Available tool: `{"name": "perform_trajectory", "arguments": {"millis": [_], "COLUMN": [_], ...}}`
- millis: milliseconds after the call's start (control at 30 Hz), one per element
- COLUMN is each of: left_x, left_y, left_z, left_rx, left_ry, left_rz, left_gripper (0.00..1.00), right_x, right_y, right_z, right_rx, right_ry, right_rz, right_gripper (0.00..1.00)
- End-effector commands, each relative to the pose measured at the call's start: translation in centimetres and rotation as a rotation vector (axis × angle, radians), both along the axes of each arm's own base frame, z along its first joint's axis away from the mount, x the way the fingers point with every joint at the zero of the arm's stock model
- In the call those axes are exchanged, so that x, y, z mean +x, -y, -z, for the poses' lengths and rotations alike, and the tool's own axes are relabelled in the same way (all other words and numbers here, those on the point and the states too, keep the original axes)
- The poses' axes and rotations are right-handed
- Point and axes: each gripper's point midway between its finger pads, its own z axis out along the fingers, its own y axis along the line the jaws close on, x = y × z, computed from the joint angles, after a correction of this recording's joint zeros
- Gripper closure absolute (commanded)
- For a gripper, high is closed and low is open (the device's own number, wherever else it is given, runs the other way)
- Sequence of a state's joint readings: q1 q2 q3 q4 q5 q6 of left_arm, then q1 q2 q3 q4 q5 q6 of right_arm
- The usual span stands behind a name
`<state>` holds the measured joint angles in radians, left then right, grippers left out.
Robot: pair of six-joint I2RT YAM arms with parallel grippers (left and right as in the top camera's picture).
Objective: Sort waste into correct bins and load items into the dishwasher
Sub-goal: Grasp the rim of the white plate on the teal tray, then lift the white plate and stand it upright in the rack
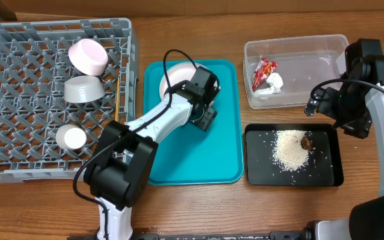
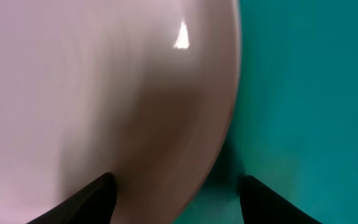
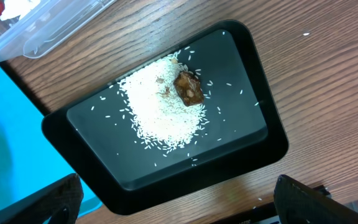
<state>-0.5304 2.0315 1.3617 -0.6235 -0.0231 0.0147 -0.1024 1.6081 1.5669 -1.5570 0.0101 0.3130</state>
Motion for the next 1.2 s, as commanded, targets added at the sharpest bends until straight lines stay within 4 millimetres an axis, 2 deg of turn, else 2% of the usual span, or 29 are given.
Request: {"name": "perform_trajectory", "arguments": {"millis": [0,33,167,400,533,567,600,633,767,833,867,1000,1167], "left_x": [-0.9,-1.1,-2.4,-2.9,-2.1,-1.8,-1.2,-0.8,0.7,1.5,1.8,2.5,3.1], "left_y": [-0.5,-0.6,0.0,2.3,3.7,3.9,4.0,3.8,1.6,-0.7,-1.8,-5.4,-8.6], "left_z": [0.6,0.5,0.1,-2.1,-5.4,-6.8,-9.7,-11.3,-17.7,-21.2,-22.3,-25.0,-25.4], "left_rx": [0.026,0.03,0.009,-0.043,-0.08,-0.092,-0.117,-0.132,-0.187,-0.218,-0.23,-0.309,-0.45], "left_ry": [-0.038,-0.046,-0.088,-0.059,-0.003,0.016,0.056,0.078,0.167,0.22,0.238,0.267,0.203], "left_rz": [0.006,0.006,0.026,0.055,0.07,0.07,0.064,0.051,-0.055,-0.12,-0.146,-0.215,-0.259], "left_gripper": [0.44,0.48,0.76,0.96,0.96,0.96,0.96,0.96,0.96,0.96,0.96,0.96,0.96], "right_x": [0.1,0.1,0.1,0.1,0.0,0.0,-0.1,-0.1,0.0,0.0,0.0,0.0,0.0], "right_y": [-0.1,-0.1,-0.1,-0.1,-0.1,-0.1,-0.1,-0.1,-0.1,-0.1,-0.1,-0.1,-0.1], "right_z": [-0.6,-0.6,-0.6,-0.6,-0.6,-0.6,-0.6,-0.6,-0.6,-0.6,-0.6,-0.6,-0.6], "right_rx": [0.001,0.001,0.001,0.001,0.002,0.002,0.002,0.002,0.002,0.002,0.002,0.002,0.002], "right_ry": [0.027,0.027,0.027,0.026,0.022,0.022,0.022,0.022,0.022,0.023,0.022,0.022,0.022], "right_rz": [-0.007,-0.007,-0.007,-0.007,-0.007,-0.007,-0.007,-0.007,-0.007,-0.007,-0.007,-0.007,-0.007], "right_gripper": [0.0,0.0,0.0,0.0,0.0,0.0,0.0,0.0,0.0,0.0,0.0,0.0,0.0]}}
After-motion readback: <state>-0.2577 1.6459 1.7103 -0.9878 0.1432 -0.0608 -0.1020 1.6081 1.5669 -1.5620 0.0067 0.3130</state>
